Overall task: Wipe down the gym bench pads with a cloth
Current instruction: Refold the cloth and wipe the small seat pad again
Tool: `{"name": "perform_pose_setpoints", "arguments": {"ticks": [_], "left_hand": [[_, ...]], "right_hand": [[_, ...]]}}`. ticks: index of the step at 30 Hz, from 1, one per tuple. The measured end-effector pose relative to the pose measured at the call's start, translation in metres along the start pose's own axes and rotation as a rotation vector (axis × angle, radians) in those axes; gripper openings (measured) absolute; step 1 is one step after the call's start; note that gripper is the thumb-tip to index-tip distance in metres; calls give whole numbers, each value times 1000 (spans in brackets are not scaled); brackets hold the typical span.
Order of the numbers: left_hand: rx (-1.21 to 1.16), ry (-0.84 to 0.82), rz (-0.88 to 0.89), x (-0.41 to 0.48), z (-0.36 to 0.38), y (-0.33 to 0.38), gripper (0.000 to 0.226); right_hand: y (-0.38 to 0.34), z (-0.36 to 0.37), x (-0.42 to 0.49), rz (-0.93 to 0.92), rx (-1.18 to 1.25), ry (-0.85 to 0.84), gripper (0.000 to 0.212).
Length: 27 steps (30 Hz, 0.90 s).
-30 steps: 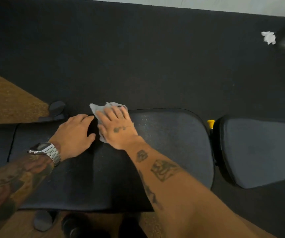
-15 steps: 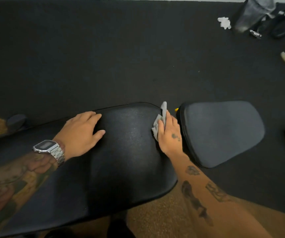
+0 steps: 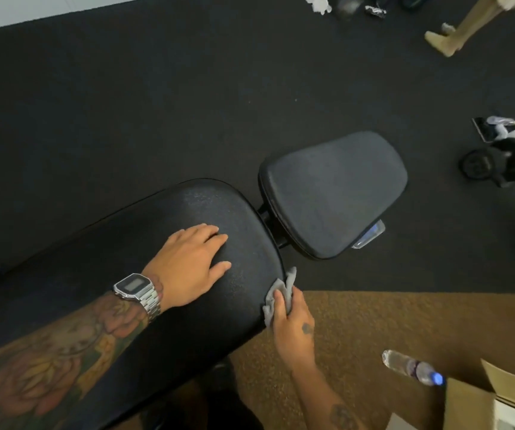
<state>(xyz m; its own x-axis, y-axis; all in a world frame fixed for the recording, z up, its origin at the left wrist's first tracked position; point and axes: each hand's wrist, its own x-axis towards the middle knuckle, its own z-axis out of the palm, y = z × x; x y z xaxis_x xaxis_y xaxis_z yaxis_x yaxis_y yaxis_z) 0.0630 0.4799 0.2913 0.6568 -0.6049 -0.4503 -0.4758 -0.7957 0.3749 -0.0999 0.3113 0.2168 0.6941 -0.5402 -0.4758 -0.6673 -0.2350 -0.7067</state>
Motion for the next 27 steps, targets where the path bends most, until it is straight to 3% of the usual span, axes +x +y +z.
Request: {"name": "perform_pose_setpoints", "arguments": {"ticks": [5, 9, 11, 14, 17, 19, 21, 24, 27], "left_hand": [[27, -31, 41, -12, -13, 11, 61], [16, 26, 43, -6, -35, 23, 60], [-4, 47, 40, 7, -41, 30, 59], [-117, 62, 6, 33, -38, 36, 58], [-539, 120, -215, 70, -30, 45, 55], [-988, 141, -389, 96, -32, 58, 53], [-1275, 152, -459, 117, -36, 68, 49], [-1439, 174, -549, 140, -45, 80, 61], [-1597, 212, -670, 152, -51, 83, 71]], "right_hand": [[-33, -64, 7, 54, -15, 150, 21], [-81, -107, 18, -121, 90, 272, 16], [-91, -108, 36, -300, -23, 263, 15], [-79, -79, 75, -493, -439, 293, 32], [-49, -53, 108, -524, -697, 162, 49], [-33, -62, 126, -596, -732, 96, 51], [-28, -91, 148, -584, -733, 96, 53], [-34, -146, 213, -460, -722, 211, 56], [-58, -188, 282, -431, -783, 212, 61]]}}
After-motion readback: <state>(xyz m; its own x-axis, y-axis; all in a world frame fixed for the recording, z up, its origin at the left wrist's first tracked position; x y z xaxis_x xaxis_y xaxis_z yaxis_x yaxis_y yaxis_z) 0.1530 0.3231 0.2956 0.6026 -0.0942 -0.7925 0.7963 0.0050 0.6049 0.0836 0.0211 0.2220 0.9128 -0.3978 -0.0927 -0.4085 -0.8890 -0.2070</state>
